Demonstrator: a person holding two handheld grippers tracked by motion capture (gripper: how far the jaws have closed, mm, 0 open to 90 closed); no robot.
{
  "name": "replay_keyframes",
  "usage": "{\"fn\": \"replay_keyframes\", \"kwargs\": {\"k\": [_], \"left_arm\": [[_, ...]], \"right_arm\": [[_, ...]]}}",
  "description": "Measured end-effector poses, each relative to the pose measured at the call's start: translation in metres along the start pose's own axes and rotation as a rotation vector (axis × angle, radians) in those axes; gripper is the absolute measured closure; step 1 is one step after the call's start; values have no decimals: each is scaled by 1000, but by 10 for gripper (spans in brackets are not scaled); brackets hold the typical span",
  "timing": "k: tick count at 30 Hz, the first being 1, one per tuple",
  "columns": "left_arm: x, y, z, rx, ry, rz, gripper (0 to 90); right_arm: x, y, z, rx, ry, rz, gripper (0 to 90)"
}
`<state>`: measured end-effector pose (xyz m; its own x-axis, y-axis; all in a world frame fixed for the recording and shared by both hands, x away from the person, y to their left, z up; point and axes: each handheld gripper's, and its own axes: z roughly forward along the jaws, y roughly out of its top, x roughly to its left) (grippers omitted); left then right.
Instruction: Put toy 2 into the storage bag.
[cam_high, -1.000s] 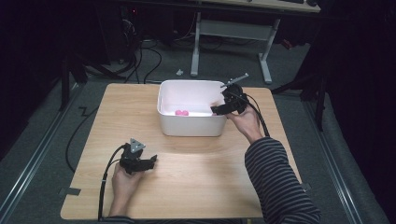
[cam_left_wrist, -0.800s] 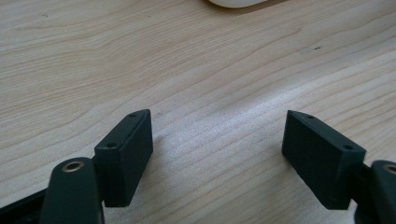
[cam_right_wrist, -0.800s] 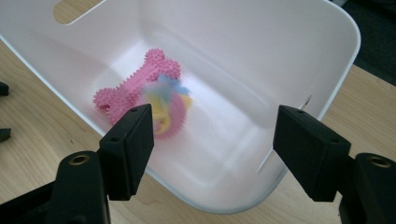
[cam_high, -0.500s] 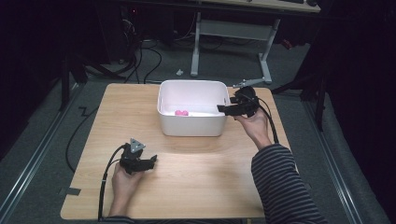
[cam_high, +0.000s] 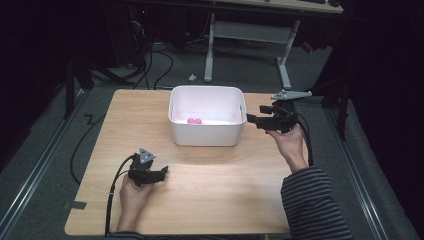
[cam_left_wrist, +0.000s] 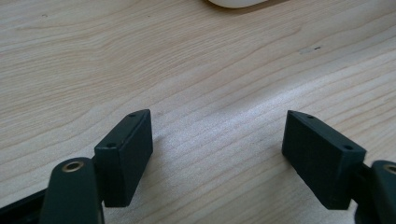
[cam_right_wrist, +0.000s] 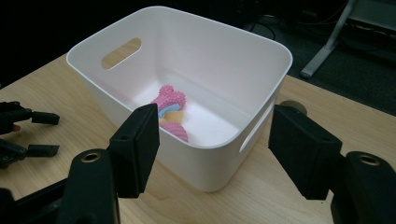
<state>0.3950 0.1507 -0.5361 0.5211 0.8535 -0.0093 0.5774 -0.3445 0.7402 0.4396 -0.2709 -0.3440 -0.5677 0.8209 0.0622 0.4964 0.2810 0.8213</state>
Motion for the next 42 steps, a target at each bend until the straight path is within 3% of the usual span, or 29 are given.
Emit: {"fn": "replay_keyframes", "kwargs": {"k": [10, 23, 28, 36, 42], "left_arm": [[0, 0, 0, 0, 0, 0, 249], [0, 0, 0, 0, 0, 0, 249], [0, 0, 0, 0, 0, 0, 249], [0, 0, 0, 0, 0, 0, 249], [0, 0, 0, 0, 0, 0, 249]], "right_arm": [[1, -19, -29, -60, -4, 17, 345], [10, -52, -52, -97, -24, 9, 347], [14, -67, -60, -119, -20, 26, 351], [18, -87, -59, -118, -16, 36, 354], [18, -105, -51, -110, 3, 74, 356]]}}
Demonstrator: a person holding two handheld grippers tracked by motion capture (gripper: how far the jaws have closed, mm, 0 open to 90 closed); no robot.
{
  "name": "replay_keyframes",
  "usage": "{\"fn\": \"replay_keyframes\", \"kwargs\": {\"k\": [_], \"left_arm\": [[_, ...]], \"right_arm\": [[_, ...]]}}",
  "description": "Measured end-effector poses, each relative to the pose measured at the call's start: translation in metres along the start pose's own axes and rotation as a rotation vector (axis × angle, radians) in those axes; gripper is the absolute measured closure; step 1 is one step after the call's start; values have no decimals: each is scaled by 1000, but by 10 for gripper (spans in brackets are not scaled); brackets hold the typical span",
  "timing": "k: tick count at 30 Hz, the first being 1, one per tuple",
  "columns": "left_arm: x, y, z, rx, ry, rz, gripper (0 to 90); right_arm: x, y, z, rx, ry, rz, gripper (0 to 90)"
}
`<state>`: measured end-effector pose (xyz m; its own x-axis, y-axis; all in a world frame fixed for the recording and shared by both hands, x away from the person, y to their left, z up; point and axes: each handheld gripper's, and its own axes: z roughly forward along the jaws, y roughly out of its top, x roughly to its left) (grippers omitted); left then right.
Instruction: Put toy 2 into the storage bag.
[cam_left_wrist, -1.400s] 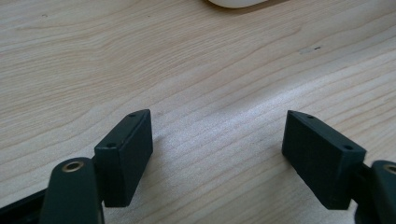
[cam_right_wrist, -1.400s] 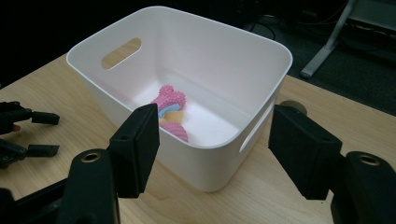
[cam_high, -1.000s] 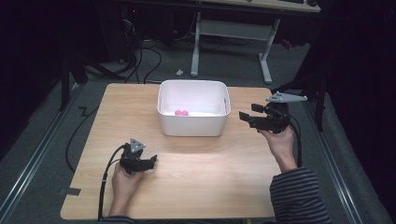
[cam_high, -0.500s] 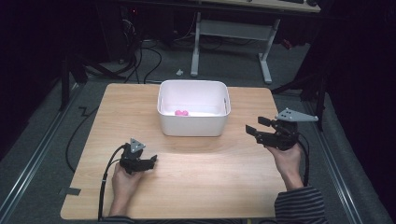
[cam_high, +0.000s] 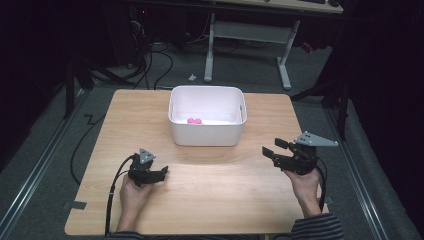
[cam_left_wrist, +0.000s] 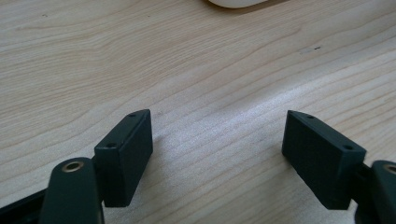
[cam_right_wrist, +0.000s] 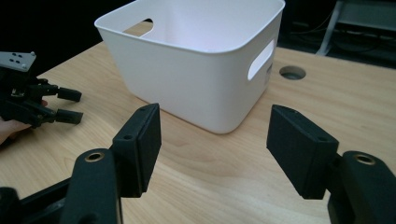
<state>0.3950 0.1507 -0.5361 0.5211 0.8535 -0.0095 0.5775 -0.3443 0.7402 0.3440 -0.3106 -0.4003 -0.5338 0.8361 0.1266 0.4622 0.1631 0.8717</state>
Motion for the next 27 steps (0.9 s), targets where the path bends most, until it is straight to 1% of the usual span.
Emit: {"fn": "replay_keyframes", "kwargs": {"k": [2, 4, 7, 10, 13, 17, 26, 27], "left_arm": [[0, 0, 0, 0, 0, 0, 249], [0, 0, 0, 0, 0, 0, 249], [0, 0, 0, 0, 0, 0, 249], [0, 0, 0, 0, 0, 0, 249], [0, 0, 0, 0, 0, 0, 249], [0, 0, 0, 0, 0, 1, 249], [0, 0, 0, 0, 0, 1, 249], [0, 0, 0, 1, 0, 1, 249]], "right_arm": [[-1, -8, 3, 3, 3, 13, 356], [-2, -17, 8, 6, 15, 38, 357], [-3, -29, 14, 7, 34, 56, 356], [-5, -40, 22, 21, 33, 72, 356], [-6, -52, 31, 43, 30, 97, 356], [-7, -65, 41, 65, 26, 121, 358], [-7, -83, 60, 112, 14, 135, 360], [-7, -85, 62, 119, 11, 129, 360]]}}
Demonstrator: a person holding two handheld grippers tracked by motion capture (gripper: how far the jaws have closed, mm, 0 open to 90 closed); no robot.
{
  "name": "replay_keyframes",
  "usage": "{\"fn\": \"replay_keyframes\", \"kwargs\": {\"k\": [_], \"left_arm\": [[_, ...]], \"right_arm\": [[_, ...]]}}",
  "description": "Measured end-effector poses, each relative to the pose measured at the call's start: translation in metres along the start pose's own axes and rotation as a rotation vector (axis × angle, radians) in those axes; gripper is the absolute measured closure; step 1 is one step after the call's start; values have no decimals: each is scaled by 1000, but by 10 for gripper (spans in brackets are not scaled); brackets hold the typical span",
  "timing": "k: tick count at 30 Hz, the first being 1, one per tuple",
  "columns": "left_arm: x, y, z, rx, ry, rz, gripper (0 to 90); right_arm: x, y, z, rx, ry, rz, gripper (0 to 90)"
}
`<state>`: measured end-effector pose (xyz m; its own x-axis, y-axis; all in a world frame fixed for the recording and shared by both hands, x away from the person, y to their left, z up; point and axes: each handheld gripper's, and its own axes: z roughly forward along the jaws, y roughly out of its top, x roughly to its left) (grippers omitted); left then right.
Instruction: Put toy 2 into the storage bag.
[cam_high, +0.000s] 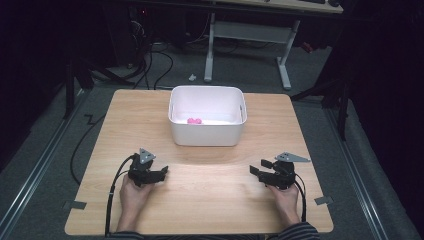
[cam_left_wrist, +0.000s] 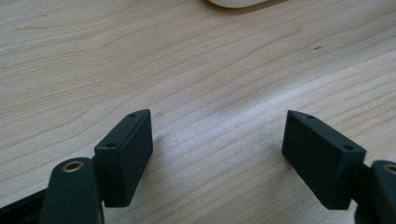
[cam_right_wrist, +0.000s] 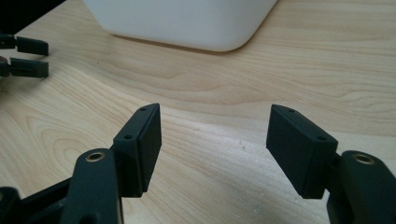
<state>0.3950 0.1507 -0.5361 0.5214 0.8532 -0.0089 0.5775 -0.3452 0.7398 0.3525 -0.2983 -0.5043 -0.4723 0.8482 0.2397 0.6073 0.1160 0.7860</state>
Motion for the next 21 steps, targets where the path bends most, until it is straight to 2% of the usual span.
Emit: {"fn": "replay_keyframes", "kwargs": {"k": [13, 21], "left_arm": [[0, 0, 0, 0, 0, 0, 249], [0, 0, 0, 0, 0, 0, 249]], "right_arm": [[-1, -13, 22, 59, -79, -14, 354], [2, -14, 26, 81, -131, -47, 351]]}}
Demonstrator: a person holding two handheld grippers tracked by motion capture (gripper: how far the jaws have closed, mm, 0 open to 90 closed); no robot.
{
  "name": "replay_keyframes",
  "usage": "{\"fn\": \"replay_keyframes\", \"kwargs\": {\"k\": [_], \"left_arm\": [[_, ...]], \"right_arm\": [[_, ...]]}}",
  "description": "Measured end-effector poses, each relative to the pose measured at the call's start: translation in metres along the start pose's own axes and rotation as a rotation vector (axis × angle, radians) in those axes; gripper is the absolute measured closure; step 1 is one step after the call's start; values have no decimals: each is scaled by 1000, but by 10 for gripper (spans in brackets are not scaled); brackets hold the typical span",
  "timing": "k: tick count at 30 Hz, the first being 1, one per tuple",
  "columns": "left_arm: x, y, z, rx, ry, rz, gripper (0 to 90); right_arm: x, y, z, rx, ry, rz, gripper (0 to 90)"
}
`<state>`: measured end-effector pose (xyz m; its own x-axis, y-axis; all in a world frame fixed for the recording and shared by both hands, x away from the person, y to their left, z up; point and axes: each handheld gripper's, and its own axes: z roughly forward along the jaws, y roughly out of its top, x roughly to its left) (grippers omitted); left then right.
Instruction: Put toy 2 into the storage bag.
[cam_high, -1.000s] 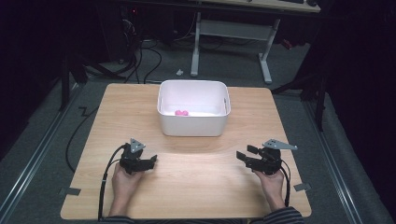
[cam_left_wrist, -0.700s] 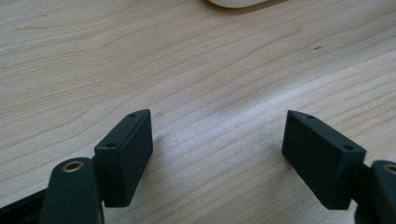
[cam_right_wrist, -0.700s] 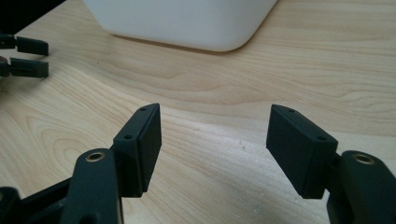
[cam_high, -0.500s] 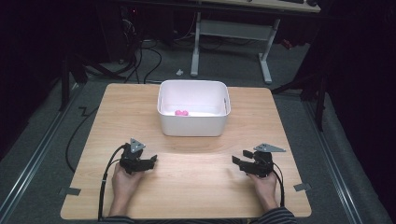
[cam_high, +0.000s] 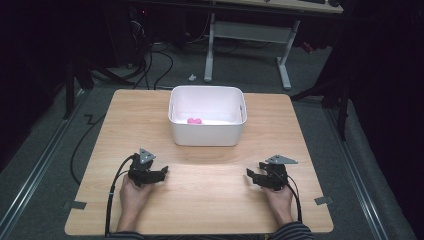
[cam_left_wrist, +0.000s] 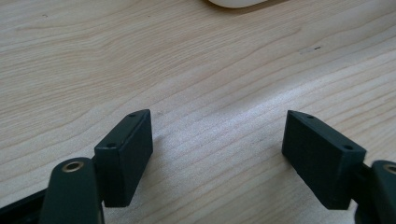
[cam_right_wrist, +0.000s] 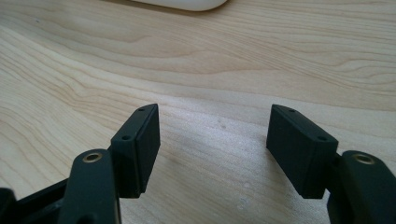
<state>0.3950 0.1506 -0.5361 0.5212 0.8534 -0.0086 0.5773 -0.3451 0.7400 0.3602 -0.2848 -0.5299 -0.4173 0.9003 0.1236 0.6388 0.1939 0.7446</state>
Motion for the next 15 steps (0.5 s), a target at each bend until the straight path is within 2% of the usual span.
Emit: {"fn": "replay_keyframes", "kwargs": {"k": [5, 8, 15], "left_arm": [[0, 0, 0, 0, 0, 0, 249], [0, 0, 0, 0, 0, 0, 249], [0, 0, 0, 1, -1, 3, 249]], "right_arm": [[6, 0, 2, 27, -61, -49, 346], [13, 1, 4, 40, -106, -109, 328], [11, 1, 5, 46, -108, -92, 282]]}}
